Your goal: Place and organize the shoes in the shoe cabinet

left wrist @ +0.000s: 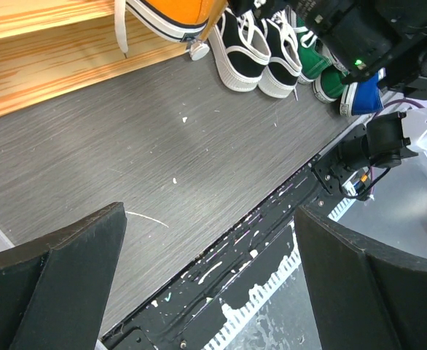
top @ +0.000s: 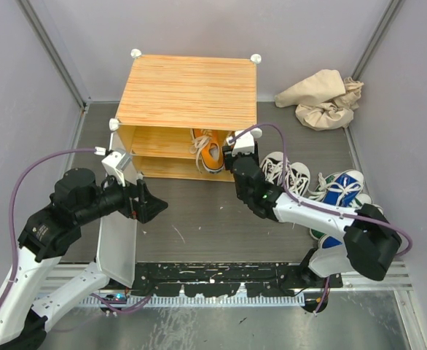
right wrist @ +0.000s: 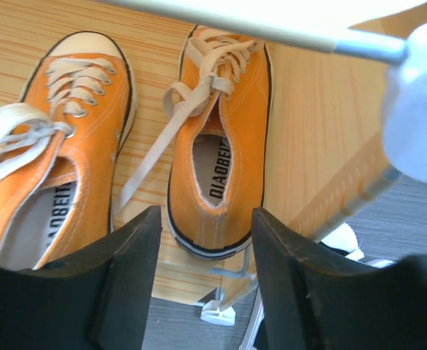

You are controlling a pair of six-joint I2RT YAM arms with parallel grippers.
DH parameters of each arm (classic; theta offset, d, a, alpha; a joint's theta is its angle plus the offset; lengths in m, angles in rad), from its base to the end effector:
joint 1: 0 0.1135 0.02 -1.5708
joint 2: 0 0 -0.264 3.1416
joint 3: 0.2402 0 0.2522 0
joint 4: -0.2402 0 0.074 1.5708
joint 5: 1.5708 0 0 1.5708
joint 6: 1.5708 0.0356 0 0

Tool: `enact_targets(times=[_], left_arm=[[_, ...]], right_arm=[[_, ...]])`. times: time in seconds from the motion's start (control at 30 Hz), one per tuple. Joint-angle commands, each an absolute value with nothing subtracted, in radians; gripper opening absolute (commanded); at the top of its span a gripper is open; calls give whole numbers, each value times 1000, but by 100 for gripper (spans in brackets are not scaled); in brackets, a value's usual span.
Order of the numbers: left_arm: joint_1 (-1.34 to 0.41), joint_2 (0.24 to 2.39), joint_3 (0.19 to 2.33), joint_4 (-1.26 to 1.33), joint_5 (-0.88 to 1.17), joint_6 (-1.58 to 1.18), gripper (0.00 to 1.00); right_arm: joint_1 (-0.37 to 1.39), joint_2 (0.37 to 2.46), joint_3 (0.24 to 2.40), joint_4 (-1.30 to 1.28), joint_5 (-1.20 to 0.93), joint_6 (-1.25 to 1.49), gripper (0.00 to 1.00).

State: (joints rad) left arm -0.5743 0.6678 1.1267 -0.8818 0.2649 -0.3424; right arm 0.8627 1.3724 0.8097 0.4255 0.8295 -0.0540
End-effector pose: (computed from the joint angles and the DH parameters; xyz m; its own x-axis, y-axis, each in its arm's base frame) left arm 0.0827 -0.0646 0.3948 -0.5679 -0.0185 -0.8229 0.5670 0.7159 -0.4074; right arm 0.2178 0.2141 0.2790 -0.0868 -0.1574 -0.9837 -0.0424 0.9871 -0.1542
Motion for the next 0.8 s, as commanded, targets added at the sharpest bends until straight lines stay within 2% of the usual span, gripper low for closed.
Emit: enact_targets(times=[0.0,0.07,0.23,0.4,0.77], left_arm=[[-576,670,1131,-848,262,-318,99],[-576,670,1133,-847,262,-318,99],[-577,669,1136,-840,266,-322,99],[-576,672,1130,-834,274,-324,99],[-577,650,1117,-845,266,-313,99]], right_arm=[[879,1241,800,355,733,23,63],[883,1195,813,274,674,48,68],[887,1088,815,125,521,98,71],[890,1120,839,73,382,83,72],[924,1247,884,196,415,76,72]])
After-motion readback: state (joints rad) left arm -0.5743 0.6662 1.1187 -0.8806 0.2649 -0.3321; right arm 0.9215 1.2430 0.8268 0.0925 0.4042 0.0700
